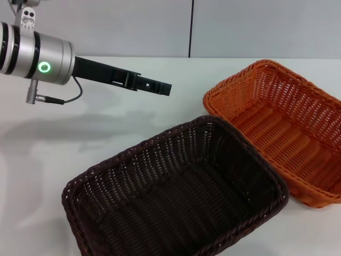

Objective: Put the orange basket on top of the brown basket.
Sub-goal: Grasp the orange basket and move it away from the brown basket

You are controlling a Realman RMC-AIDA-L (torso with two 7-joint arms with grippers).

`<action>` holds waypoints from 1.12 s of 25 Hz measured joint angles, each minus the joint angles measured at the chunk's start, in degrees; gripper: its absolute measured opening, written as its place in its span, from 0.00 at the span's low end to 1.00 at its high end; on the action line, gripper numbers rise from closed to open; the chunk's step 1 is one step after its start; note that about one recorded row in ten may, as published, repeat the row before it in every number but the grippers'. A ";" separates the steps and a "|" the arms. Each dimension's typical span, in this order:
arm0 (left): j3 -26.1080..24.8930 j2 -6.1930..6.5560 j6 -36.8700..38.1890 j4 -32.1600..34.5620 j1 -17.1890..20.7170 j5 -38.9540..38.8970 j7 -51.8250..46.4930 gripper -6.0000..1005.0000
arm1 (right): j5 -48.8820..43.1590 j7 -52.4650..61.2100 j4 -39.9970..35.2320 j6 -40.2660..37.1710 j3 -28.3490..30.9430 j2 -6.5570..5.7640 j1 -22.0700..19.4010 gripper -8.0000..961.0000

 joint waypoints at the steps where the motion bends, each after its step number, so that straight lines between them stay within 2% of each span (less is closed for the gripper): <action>1: 0.33 0.18 0.62 0.56 -0.69 0.05 0.00 0.86 | -0.04 -0.09 0.19 0.42 -0.06 -0.04 -0.34 0.64; 6: 1.06 0.35 1.18 1.30 -0.99 0.11 0.00 0.86 | -0.13 -0.25 0.71 1.74 -0.21 -0.01 -1.07 0.64; 21: 1.97 0.35 1.63 2.27 -1.16 0.13 -0.01 0.86 | 0.15 -2.51 8.72 8.64 -1.88 1.01 -0.41 0.64; 26: 2.06 0.31 1.63 2.36 -1.00 0.12 -0.01 0.86 | 0.15 -2.83 10.13 11.47 -1.91 2.17 -0.28 0.64; 28: 2.06 0.22 1.64 2.37 -0.76 0.12 -0.01 0.86 | 0.23 -3.72 10.12 12.86 -1.77 3.31 -0.55 0.64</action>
